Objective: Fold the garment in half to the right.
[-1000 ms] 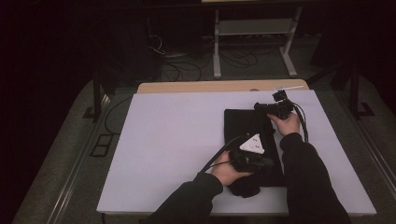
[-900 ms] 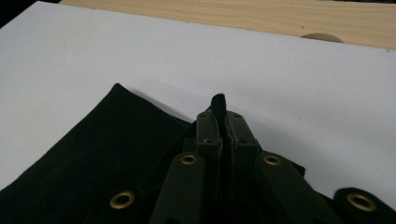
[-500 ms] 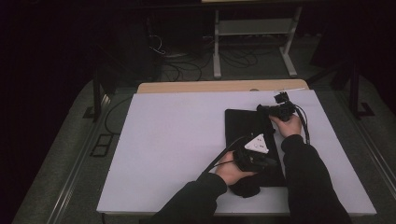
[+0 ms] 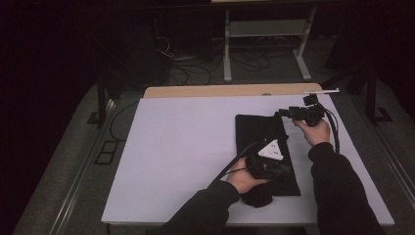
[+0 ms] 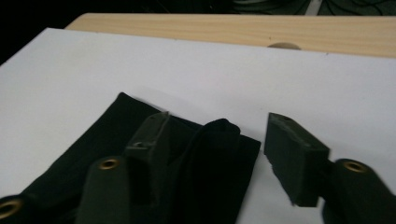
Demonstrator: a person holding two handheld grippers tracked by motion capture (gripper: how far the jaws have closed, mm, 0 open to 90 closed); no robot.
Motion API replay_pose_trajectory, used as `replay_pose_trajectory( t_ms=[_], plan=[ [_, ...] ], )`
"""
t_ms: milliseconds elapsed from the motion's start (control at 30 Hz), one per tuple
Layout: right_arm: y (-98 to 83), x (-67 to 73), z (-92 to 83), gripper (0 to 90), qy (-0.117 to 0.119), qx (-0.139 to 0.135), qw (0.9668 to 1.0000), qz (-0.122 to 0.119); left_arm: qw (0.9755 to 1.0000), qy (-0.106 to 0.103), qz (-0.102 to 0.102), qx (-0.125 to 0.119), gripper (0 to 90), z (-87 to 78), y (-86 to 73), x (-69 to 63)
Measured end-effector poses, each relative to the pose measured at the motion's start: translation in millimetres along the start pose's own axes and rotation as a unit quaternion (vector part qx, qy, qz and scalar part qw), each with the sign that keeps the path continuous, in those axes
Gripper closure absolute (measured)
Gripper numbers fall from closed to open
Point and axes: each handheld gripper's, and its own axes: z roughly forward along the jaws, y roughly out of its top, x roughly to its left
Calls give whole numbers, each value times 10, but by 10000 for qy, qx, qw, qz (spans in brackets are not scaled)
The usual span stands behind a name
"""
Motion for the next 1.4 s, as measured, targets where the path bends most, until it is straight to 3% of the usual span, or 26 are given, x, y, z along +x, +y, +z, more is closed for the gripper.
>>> replay_pose_trajectory(
  t_ms=[133,167,200,467,700,867,1067,1400],
  plan=[
    [2,14,-90,298,-10,-71,9999,-83,10000,2,39,17,839,13,15,-8],
    [-7,29,-137,150,-116,-92,9998,-113,9999,5,93,71,839,37,37,-15],
    [-17,31,-157,124,-137,-79,9998,-118,9999,-1,89,83,841,51,42,-22],
    [-190,-31,-315,4,-334,-46,9994,-85,9996,-63,186,209,842,165,82,-53],
    [-345,-104,-471,0,-352,-85,9993,-44,9990,-79,253,346,843,255,125,-61],
    [-404,-116,-599,0,-365,-188,9992,3,9978,-112,291,590,841,336,114,-51],
    [-476,-155,-702,0,-374,-300,9988,109,9967,-143,237,760,831,395,93,-29],
    [-522,-176,-747,0,-337,-362,9986,167,9978,-260,106,606,680,325,110,21]
  ],
)
